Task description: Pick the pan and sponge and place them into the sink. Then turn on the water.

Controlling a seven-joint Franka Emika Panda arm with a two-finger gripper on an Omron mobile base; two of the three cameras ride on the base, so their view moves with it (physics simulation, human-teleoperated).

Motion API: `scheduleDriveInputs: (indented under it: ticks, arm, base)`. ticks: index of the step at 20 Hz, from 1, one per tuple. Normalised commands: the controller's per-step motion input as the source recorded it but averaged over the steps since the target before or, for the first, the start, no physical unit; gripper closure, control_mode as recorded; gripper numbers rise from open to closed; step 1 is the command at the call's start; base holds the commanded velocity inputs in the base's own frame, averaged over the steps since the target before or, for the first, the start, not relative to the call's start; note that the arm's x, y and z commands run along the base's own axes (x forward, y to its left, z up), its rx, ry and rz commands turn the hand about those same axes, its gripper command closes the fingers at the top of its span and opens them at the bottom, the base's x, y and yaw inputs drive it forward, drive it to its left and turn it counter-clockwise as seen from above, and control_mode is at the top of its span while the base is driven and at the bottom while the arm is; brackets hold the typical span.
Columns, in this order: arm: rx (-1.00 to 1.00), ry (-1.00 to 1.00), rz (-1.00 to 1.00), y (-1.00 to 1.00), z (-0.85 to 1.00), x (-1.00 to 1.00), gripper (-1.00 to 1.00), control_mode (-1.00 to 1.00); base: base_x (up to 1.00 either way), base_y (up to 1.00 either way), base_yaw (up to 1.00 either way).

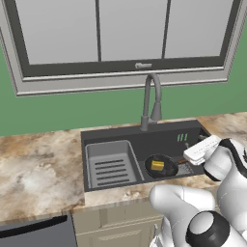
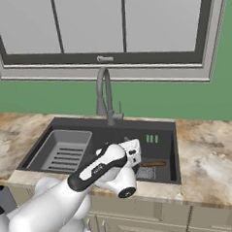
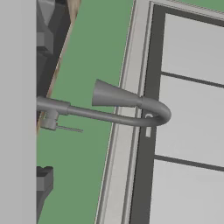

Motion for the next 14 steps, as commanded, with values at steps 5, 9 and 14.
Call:
scheduleDriveInputs:
  ticks: [5, 9, 14]
  arm:
    - [0.13, -0.02, -0.03, 0.11, 0.28, 0.0, -1.0, -1.0]
    - [0.11, -0.02, -0.02, 0.1, 0.3, 0.01, -1.0, -1.0]
    - [0.08, -0.05, -0.03, 0.1, 0.32, 0.07, -1.0, -1.0]
  base:
    - [0.0, 0.0, 0.0]
    - [0.0, 0.0, 0.0]
    - [0.0, 0.0, 0.0]
